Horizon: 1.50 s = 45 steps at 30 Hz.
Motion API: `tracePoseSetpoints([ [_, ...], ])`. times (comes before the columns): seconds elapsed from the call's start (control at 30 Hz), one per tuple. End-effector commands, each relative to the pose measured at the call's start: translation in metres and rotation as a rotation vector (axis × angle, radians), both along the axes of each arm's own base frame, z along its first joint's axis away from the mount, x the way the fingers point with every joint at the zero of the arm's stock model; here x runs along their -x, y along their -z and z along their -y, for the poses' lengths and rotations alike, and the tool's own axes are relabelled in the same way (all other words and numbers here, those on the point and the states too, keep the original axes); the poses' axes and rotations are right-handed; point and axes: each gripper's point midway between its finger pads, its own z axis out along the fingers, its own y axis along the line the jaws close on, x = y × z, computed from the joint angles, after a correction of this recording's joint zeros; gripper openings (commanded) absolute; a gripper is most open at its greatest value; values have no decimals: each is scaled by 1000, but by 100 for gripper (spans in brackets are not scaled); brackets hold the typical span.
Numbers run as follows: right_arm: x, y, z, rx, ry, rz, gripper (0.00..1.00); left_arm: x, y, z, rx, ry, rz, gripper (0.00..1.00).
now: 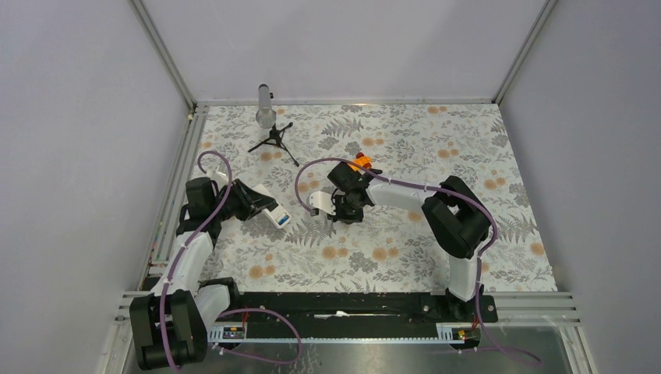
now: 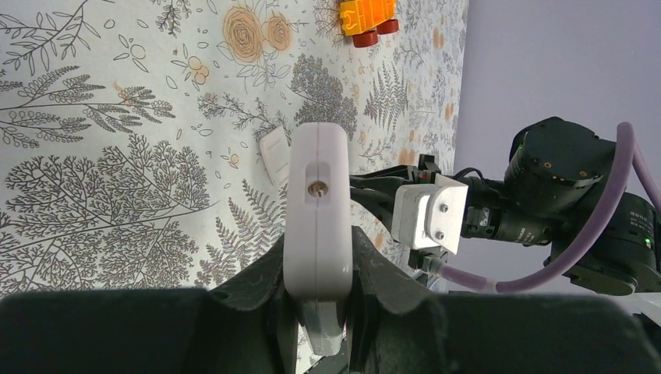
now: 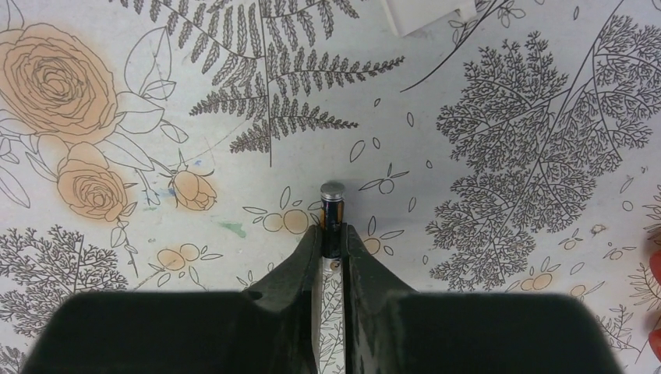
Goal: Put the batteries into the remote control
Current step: Pick up the battery from the center of the board, then load the battery into the remote control.
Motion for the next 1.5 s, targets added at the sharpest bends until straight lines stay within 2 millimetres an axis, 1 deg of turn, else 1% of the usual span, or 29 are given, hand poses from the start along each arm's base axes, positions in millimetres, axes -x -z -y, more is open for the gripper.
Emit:
tracePoseSetpoints([
  [0.0, 22, 25, 22, 100, 4, -123, 8, -8, -23, 1, -1, 32, 106, 0],
  [0.13, 12, 16, 22, 88, 14, -57, 1, -6, -23, 3, 4, 49, 106, 0],
  [0.23, 4, -2, 18, 47, 21, 2, 0, -3, -22, 8, 17, 75, 105, 0],
  [0.33, 2, -22, 16, -1, 34, 44, 0, 1, -17, 21, 38, 111, 87, 0],
  [0.43, 2, -36, 21, -21, 48, 89, 0, 1, -10, 36, 30, 134, 68, 0],
  [0.53, 3, -50, 25, -47, 54, 130, 0, 4, -4, 59, 72, 193, 40, 0],
  [0.63, 7, -69, 24, -99, 50, 159, 0, 5, 2, 79, 105, 253, 26, 0],
  [0.73, 10, -87, 25, -139, 44, 193, 0, 3, 0, 99, 134, 311, 41, 0],
  [0.77, 12, -91, 24, -150, 37, 200, 0, 0, -2, 106, 137, 333, 46, 0],
  [0.8, 14, -96, 23, -160, 31, 210, 0, 0, 1, 113, 140, 360, 32, 0],
  [0.83, 16, -101, 21, -170, 22, 220, 0, 1, 0, 122, 144, 392, 32, 0],
  [0.93, 24, -112, 12, -200, -18, 246, 1, 0, -1, 142, 157, 459, 37, 0],
  [1.03, 34, -118, 1, -221, -57, 248, 2, -4, -1, 148, 166, 483, 36, 0],
  [1.13, 44, -118, -8, -226, -93, 242, 2, -5, -5, 154, 186, 501, 44, 0],
  [1.2, 48, -117, -14, -224, -114, 241, 2, -4, -3, 157, 181, 507, 36, 0],
  [1.37, 53, -117, -31, -235, -148, 242, 3, 0, 9, 162, 167, 511, -18, 0],
  [1.47, 54, -113, -38, -227, -163, 237, 3, 1, 10, 164, 167, 522, -26, 0],
])
